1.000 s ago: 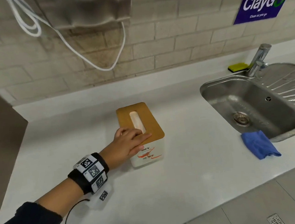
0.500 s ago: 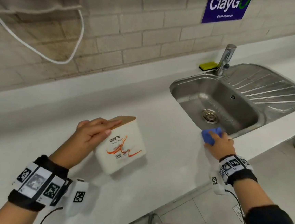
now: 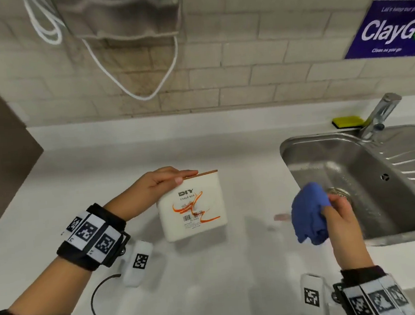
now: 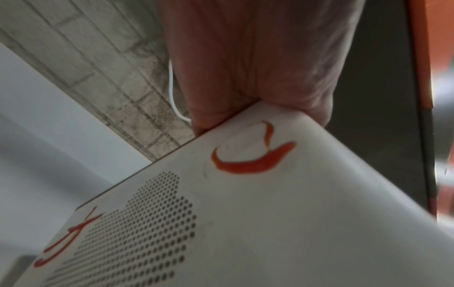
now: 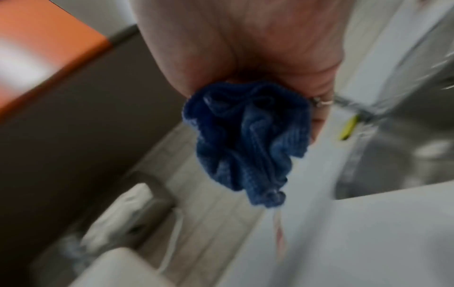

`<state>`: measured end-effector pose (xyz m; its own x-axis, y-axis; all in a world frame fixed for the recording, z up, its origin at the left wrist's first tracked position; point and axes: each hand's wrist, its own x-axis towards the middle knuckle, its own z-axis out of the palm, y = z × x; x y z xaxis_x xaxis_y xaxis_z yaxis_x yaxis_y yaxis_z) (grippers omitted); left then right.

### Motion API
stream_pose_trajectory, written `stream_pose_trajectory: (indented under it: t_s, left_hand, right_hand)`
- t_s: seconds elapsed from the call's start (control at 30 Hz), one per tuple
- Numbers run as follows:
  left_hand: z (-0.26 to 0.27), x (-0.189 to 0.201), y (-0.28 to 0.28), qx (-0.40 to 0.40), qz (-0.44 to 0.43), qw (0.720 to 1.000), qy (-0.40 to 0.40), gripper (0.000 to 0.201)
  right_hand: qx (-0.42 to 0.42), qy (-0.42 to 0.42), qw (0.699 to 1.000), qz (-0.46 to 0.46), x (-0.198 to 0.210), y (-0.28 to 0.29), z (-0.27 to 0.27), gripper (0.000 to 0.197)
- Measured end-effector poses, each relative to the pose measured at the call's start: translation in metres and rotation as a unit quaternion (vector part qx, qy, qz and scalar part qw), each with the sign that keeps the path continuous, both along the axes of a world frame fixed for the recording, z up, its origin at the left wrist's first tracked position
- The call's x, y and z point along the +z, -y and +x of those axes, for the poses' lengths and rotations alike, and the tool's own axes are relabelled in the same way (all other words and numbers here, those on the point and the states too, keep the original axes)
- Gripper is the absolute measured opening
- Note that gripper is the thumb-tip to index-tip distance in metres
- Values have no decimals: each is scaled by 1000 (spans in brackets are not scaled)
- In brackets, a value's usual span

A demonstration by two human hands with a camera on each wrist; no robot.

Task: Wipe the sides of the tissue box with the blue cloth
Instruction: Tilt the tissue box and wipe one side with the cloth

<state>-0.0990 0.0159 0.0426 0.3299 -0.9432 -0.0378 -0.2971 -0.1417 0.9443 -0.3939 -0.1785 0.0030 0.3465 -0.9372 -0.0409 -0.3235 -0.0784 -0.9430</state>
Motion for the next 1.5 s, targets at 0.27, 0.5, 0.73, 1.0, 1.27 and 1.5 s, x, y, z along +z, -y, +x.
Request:
stream_pose_trajectory:
  t_s: [0.27, 0.5, 0.73, 1.0, 1.27, 1.5]
  left_hand:
    - [16, 10, 9, -5, 2, 1000, -10, 30]
    - [31, 7, 16, -1, 0, 1000, -9, 31]
    - [41, 9, 20, -41, 4, 997, -62, 31]
    - [45, 6, 18, -73, -2, 997, -28, 38]
    - [40, 2, 19, -16, -15, 999, -22, 33]
    - [37, 6, 18, -48, -13, 998, -45, 39]
  right_hand:
    - [194, 58, 947, -249, 49, -100, 116, 28]
    - [247, -127, 866, -416, 13, -112, 158, 54]
    - [287, -103, 844, -441, 13, -109, 173, 48]
    - [455, -11, 765, -456, 19, -75, 156, 35]
    - [343, -9, 855, -389, 22, -89, 165, 32]
    - [428, -88, 746, -503, 11, -92, 151, 24]
